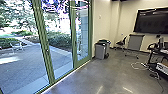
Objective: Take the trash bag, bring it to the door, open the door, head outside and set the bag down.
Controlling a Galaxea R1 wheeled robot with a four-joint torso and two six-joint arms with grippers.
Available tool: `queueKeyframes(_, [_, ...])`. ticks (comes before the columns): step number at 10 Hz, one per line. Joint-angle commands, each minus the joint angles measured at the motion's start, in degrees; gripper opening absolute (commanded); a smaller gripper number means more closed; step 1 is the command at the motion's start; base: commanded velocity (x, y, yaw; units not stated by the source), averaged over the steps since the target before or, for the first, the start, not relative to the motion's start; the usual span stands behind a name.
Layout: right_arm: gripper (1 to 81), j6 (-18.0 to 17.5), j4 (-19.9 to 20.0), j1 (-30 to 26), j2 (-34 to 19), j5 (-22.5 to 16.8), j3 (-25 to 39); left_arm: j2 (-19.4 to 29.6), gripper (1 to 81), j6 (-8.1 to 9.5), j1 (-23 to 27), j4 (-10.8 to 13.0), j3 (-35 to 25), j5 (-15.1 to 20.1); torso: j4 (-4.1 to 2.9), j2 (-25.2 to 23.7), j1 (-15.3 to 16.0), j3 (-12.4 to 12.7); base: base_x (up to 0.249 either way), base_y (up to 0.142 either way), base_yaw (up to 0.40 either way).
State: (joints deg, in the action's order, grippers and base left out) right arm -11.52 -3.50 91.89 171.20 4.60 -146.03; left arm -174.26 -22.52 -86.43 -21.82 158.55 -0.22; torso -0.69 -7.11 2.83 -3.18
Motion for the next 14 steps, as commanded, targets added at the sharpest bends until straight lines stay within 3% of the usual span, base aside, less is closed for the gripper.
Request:
queueKeyframes(1, [81.1, 0.27, -0.63, -2.37, 0.48, -3.01, 0.49, 0.14, 1.0, -0.51, 3.06, 0.46, 0.09, 3.48, 0.0, 0.0, 0.0, 0.0, 0.152, 0.0, 0.0])
queueKeyframes(8, [81.1, 0.35, -0.63, -2.37, 0.57, -2.93, 0.06, 0.23, 1.0, -0.6, 3.06, 0.46, 0.09, 3.47, 0.0, 0.0, -0.05, 0.0, 0.152, 0.0, 0.0])
queueKeyframes(14, [81.1, 0.27, -0.64, -2.2, 1.09, -2.93, -0.21, 0.32, 1.0, -1.04, 2.71, 0.46, 0.09, 1.27, 0.0, 0.0, -0.02, 0.0, 0.151, 0.0, 0.0])
